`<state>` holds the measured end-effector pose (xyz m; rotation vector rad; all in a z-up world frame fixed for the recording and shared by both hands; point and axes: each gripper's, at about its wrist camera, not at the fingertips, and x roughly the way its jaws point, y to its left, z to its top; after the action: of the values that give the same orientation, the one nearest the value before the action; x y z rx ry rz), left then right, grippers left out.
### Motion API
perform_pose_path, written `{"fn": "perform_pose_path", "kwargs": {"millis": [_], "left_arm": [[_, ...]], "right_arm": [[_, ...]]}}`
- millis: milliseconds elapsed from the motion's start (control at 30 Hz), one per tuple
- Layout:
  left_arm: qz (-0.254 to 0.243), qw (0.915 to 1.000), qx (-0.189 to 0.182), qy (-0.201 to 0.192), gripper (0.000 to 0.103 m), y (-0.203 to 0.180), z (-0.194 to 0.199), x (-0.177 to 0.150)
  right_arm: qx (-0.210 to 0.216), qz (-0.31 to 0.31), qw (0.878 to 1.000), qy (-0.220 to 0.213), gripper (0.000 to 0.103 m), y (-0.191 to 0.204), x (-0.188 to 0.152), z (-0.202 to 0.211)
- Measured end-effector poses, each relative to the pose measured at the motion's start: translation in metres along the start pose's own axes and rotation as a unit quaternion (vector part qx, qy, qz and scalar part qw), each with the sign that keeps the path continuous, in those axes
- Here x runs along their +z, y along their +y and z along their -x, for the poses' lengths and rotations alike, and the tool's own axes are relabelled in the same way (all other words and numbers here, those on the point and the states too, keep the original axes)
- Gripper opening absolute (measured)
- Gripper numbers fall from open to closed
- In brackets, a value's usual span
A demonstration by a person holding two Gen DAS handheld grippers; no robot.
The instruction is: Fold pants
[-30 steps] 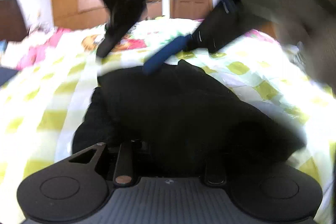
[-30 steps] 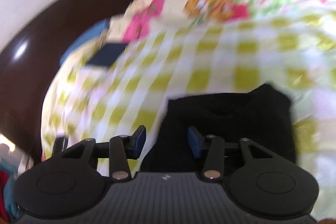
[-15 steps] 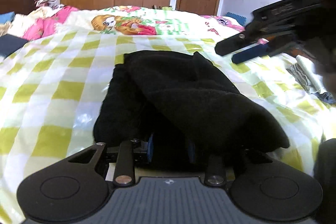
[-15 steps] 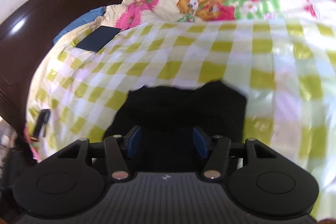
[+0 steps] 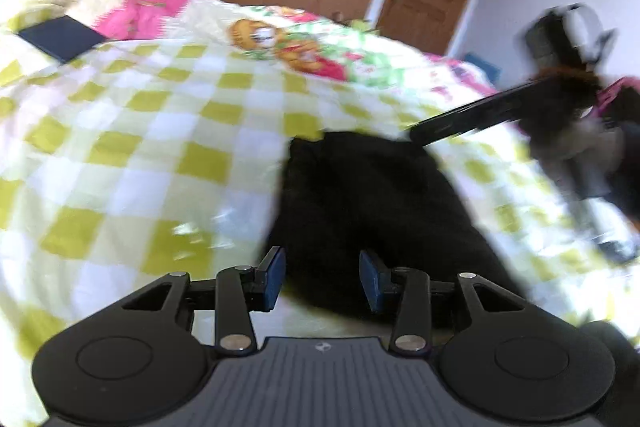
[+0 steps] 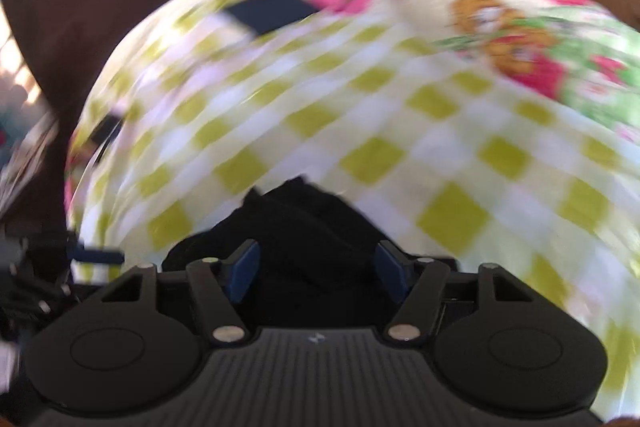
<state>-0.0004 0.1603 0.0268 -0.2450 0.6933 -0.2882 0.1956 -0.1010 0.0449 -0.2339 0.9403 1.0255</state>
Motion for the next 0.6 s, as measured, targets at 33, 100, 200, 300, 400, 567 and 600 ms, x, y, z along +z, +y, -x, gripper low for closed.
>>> {"fn": "perform_pose_path", "kwargs": {"millis": [33,100,200,300,400,567,600], "left_arm": [[0.000,0.9997,-0.024,0.005,0.056,-0.005,-0.004,0.002],[-0.018,0.9986,-0.048,0.015,0.057,-0.016,-0.014,0.003],[-0.034,0.9966,-0.057,0.048,0.058,-0.024,-0.032,0.000],[-0.029,0.9955,-0.061,0.067,0.055,-0.020,-0.041,-0.001],[-0.067,0.9941,-0.054,0.067,0.041,-0.026,-0.043,0.009],[-0.148,0.9882,-0.007,0.041,0.037,-0.029,-0.055,0.030],[-0.152,0.9875,0.006,0.040,0.037,-0.026,-0.057,0.033]], "right_arm": [[0.008,0.003,1.000,0.018,0.066,-0.004,0.005,-0.010],[0.023,-0.007,0.998,0.051,0.065,-0.018,0.012,-0.030],[0.041,-0.066,0.993,0.083,0.011,-0.037,0.016,-0.046],[0.042,-0.059,0.995,0.066,0.009,-0.031,0.019,-0.035],[0.034,-0.063,0.997,0.031,0.009,-0.032,0.030,-0.020],[0.004,-0.121,0.993,-0.019,0.008,-0.055,0.033,-0.025],[-0.003,-0.142,0.989,-0.027,0.008,-0.061,0.031,-0.028]]}}
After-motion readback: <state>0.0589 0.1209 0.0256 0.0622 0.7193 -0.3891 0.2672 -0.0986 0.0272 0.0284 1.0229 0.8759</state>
